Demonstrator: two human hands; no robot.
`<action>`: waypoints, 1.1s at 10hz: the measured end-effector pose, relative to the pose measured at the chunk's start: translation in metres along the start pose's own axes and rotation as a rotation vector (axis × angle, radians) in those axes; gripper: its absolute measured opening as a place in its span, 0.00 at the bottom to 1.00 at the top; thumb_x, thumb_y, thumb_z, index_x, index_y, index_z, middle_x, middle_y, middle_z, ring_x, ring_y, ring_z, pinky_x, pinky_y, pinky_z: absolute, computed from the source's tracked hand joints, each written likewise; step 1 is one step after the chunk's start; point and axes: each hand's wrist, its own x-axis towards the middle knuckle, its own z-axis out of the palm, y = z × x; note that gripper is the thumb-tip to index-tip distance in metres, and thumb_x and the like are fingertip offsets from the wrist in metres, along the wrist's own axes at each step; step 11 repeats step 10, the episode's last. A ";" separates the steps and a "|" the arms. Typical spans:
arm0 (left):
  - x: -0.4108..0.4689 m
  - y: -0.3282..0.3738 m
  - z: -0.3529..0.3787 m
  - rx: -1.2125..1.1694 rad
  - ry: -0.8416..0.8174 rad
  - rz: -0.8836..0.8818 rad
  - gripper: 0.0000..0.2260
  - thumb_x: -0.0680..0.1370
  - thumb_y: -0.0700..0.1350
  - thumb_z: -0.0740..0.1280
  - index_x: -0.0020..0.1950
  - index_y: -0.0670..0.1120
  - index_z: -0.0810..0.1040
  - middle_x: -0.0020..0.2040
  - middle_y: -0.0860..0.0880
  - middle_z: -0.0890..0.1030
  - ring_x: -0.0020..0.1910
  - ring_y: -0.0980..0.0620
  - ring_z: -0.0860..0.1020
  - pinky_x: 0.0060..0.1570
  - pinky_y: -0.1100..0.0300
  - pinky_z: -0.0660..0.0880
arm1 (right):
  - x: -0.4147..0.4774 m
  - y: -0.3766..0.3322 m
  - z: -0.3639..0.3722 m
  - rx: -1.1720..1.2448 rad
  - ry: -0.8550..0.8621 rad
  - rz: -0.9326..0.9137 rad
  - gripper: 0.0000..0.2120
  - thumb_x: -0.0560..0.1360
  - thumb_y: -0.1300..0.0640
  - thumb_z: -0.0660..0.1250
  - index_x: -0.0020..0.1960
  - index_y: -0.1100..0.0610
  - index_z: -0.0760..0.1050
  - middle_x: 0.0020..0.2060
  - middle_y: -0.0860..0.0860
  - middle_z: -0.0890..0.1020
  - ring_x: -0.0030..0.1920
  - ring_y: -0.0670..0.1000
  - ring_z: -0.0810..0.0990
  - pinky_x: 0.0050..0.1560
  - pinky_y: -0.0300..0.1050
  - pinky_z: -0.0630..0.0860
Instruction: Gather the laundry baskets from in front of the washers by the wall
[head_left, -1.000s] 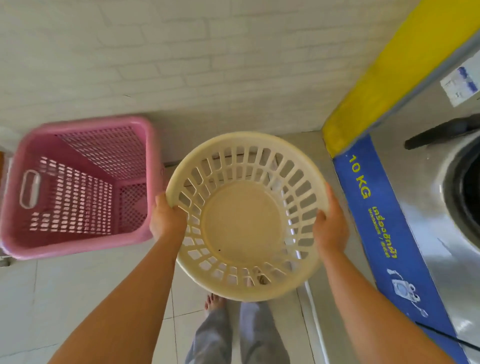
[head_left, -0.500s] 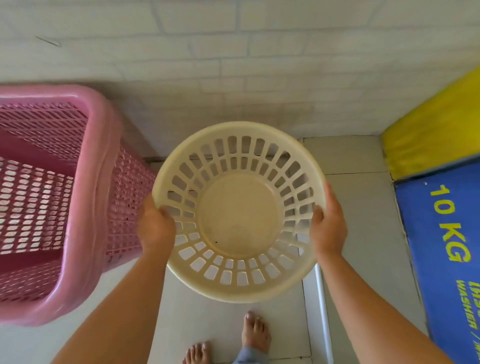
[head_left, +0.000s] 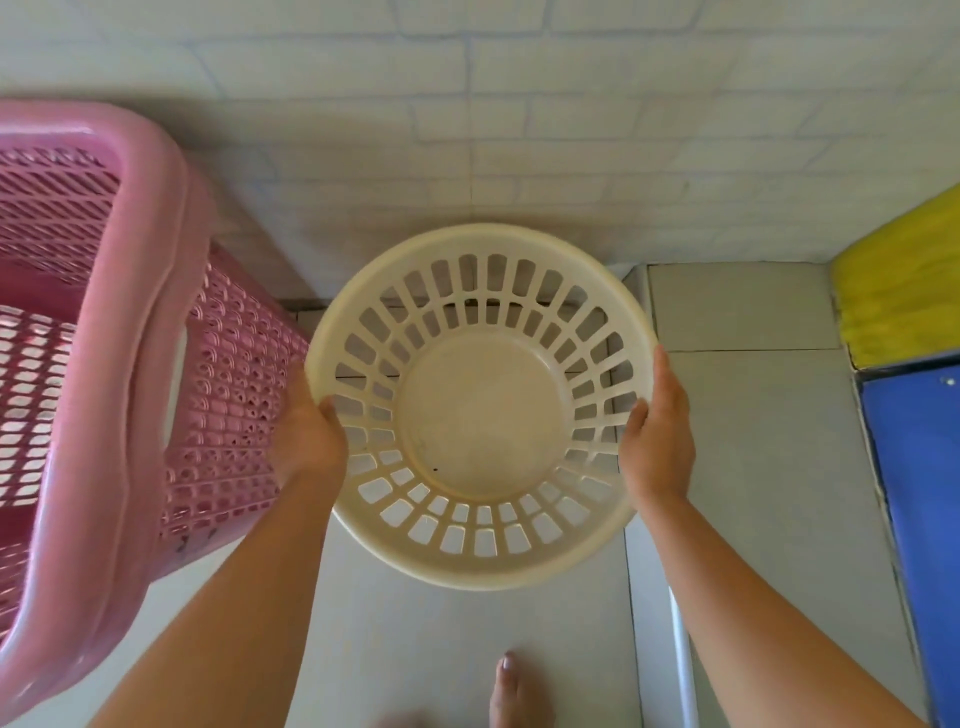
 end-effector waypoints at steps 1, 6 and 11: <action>-0.013 -0.003 0.000 0.077 -0.031 0.106 0.31 0.80 0.44 0.61 0.78 0.49 0.47 0.77 0.41 0.57 0.72 0.37 0.65 0.64 0.38 0.69 | -0.005 0.001 -0.007 -0.034 -0.062 0.003 0.30 0.81 0.61 0.56 0.78 0.47 0.48 0.78 0.50 0.54 0.73 0.53 0.64 0.58 0.53 0.74; -0.049 -0.026 0.004 0.419 -0.075 0.290 0.33 0.81 0.50 0.57 0.78 0.41 0.43 0.79 0.40 0.41 0.78 0.42 0.41 0.74 0.49 0.41 | -0.043 0.009 0.003 -0.187 -0.118 -0.050 0.33 0.80 0.60 0.56 0.78 0.54 0.42 0.78 0.52 0.46 0.67 0.58 0.73 0.50 0.53 0.79; -0.130 0.042 -0.179 0.306 -0.068 0.460 0.28 0.82 0.53 0.53 0.78 0.44 0.49 0.80 0.45 0.50 0.79 0.46 0.45 0.77 0.48 0.44 | -0.116 -0.144 -0.138 -0.348 -0.138 -0.407 0.27 0.81 0.51 0.56 0.77 0.55 0.54 0.76 0.56 0.60 0.75 0.57 0.60 0.72 0.55 0.62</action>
